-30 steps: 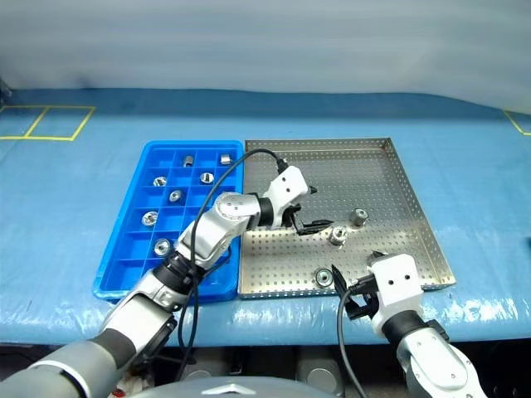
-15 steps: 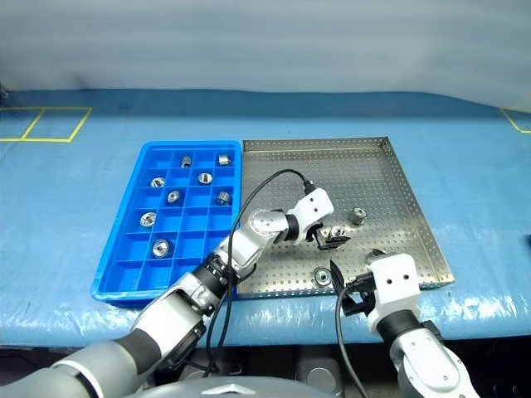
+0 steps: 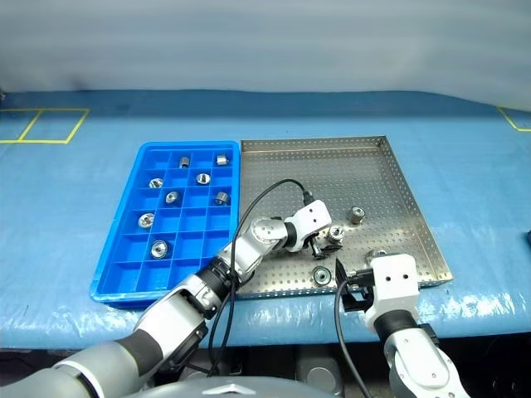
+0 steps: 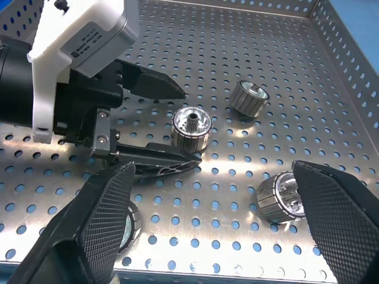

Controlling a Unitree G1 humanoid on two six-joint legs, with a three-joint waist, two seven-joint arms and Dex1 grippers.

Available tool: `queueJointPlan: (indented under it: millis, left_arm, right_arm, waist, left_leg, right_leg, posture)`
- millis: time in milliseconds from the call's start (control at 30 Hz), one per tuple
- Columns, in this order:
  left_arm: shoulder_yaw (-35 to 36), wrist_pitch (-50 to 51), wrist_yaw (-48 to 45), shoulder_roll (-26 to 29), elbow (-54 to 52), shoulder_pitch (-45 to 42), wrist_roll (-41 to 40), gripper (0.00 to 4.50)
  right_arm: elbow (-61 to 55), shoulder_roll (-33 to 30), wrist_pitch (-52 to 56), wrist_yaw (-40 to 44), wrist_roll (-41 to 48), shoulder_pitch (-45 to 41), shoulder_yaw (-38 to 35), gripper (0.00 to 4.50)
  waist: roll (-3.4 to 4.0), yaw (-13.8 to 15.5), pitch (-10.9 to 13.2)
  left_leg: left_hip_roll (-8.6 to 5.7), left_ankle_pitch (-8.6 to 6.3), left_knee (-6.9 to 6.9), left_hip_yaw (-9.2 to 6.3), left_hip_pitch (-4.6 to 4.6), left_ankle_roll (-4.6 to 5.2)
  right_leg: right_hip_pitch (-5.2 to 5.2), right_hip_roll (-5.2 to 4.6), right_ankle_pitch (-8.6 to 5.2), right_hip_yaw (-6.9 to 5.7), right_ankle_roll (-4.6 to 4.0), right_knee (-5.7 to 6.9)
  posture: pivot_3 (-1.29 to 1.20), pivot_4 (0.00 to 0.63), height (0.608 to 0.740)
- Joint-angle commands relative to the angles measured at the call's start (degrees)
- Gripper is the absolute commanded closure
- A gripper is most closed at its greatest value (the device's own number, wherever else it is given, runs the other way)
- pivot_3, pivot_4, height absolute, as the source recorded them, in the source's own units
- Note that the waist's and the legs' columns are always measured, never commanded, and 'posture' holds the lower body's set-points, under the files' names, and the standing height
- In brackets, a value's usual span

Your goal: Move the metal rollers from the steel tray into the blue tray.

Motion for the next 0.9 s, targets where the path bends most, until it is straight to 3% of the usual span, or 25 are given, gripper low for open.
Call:
queueJointPlan:
  millis: [33,267,633,900]
  left_arm:
    - [0.30,-2.30,-0.40,-5.12,-0.57,0.02,-0.39,0.60]
    - [0.99,-4.00,-0.53,-5.76,-1.02,0.22,-1.54,2.81]
    - [8.05,-0.42,1.22,-2.40,-12.33,-1.67,-6.00,2.81]
    - [15.73,13.21,0.82,7.18,-34.90,0.98,-10.35,2.81]
  right_arm:
    - [-2.29,0.37,0.21,-0.49,-0.71,-0.64,0.21,0.00]
    - [-2.29,0.97,1.57,-0.35,-1.14,-2.09,0.43,0.00]
    - [-1.87,0.89,6.14,2.95,-1.15,-9.56,1.39,0.00]
    - [3.16,-1.73,8.20,11.36,-0.46,-22.61,4.35,0.00]
  waist:
    - [0.00,-0.02,0.00]
    - [0.01,-0.08,0.00]
    - [0.01,0.16,0.00]
    - [0.03,0.74,-0.01]
  left_leg:
    - [0.00,0.00,0.00,0.00,0.00,0.00]
    - [0.00,0.00,0.02,0.02,0.00,0.01]
    - [0.01,-0.01,0.07,0.02,0.00,0.02]
    - [0.04,0.00,0.10,-0.05,0.04,0.01]
  right_leg:
    - [0.00,0.00,0.01,0.01,0.01,0.00]
    - [0.00,0.00,0.13,0.03,0.22,0.00]
    - [0.00,0.01,0.17,0.03,0.26,0.03]
    - [0.05,0.09,0.32,0.01,0.09,0.09]
  posture:
    - [-0.17,0.150,0.740]
    - [-0.17,0.150,0.740]
    - [-0.08,0.150,0.740]
    - [0.04,0.150,0.740]
